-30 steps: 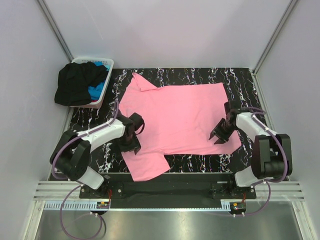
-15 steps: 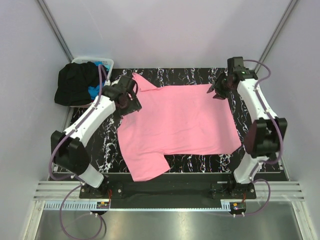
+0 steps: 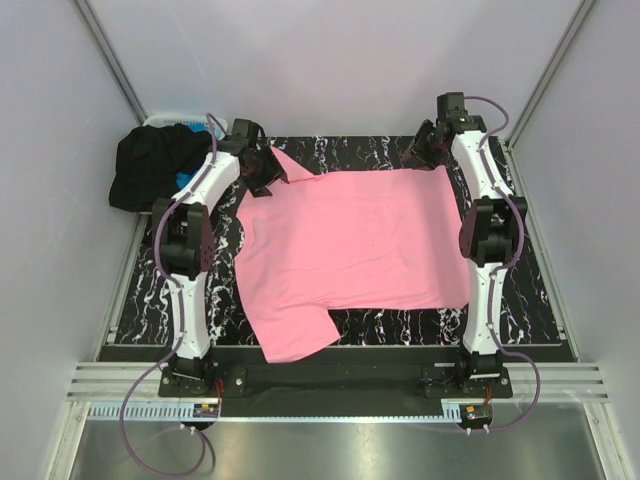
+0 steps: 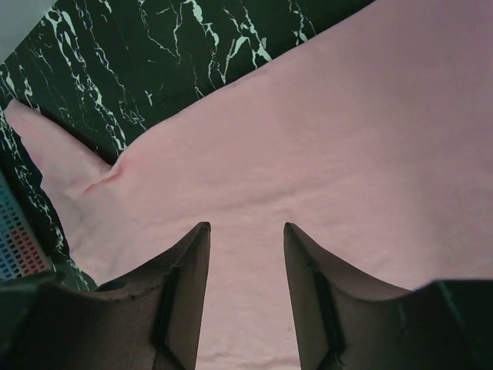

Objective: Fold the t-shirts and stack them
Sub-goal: Fold the tshirt

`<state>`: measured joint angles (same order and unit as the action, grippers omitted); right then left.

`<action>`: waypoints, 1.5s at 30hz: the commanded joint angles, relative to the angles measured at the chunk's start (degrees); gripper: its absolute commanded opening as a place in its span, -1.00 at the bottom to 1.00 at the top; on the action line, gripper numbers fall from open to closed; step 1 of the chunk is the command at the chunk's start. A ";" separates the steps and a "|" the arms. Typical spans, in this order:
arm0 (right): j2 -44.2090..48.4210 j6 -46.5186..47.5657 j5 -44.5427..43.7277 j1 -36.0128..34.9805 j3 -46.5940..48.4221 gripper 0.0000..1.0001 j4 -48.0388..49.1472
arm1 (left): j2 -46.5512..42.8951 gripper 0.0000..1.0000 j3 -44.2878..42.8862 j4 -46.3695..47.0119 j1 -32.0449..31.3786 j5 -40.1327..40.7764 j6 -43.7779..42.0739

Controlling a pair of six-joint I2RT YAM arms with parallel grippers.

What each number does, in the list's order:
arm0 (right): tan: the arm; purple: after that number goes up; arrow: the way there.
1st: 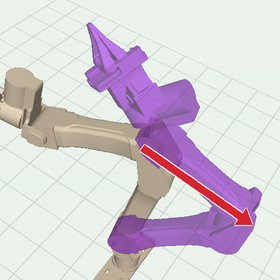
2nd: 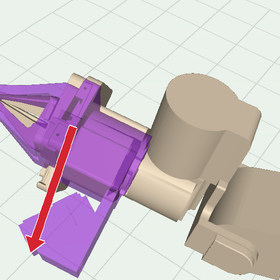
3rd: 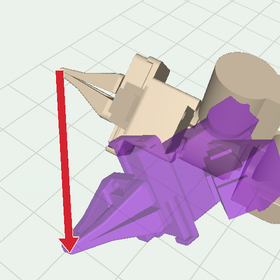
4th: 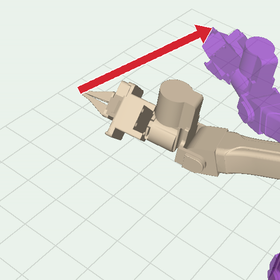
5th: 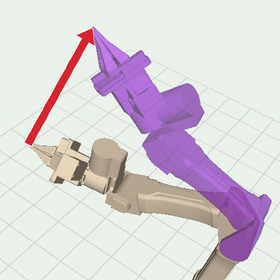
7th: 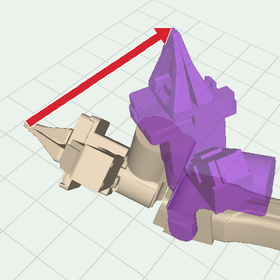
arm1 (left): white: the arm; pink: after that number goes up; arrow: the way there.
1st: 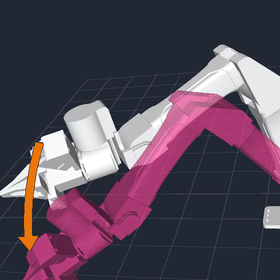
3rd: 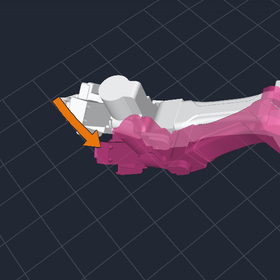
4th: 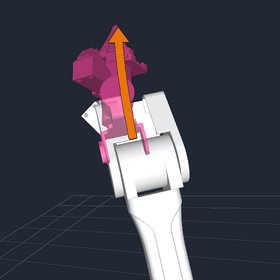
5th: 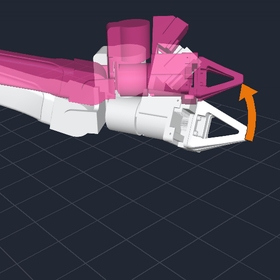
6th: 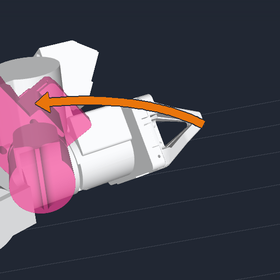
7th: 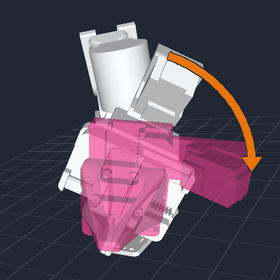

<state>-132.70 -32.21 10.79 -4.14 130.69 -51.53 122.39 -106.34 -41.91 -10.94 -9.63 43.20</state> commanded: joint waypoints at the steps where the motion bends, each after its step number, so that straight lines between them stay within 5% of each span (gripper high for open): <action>1: -3.26 1.09 4.05 -0.16 5.79 0.00 -1.03 | 5.20 0.25 -9.21 5.86 1.79 -6.45 -1.45; 5: -5.02 1.71 4.77 -0.16 7.91 0.00 -0.86 | 10.92 0.04 -15.90 10.96 3.47 -7.77 0.21; 7: -5.46 2.15 4.51 -0.16 8.17 0.00 -0.42 | 12.08 -0.23 -16.00 16.56 4.34 -8.65 1.44; 11: -5.81 2.85 4.77 -0.16 8.26 0.00 0.37 | 13.40 -0.35 -13.63 26.51 5.49 -8.39 4.43; 15: -6.25 3.46 5.82 -0.08 8.00 0.00 1.52 | 15.15 -0.13 -14.85 32.59 5.58 -5.85 3.65; 18: -6.60 3.38 6.53 -0.16 7.82 0.01 1.78 | 17.44 0.31 -17.66 35.93 5.84 -5.23 3.99; 24: -6.95 2.85 7.85 -0.16 7.21 0.00 2.22 | 24.82 0.55 -22.33 39.88 6.98 -3.83 9.79; 45: -7.75 1.18 10.05 -0.16 6.24 0.00 3.01 | 27.28 0.44 -24.43 41.64 6.81 9.37 5.31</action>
<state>-140.57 -30.55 19.59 -4.12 135.76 -50.00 151.17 -127.46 -4.21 -4.23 -2.96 49.91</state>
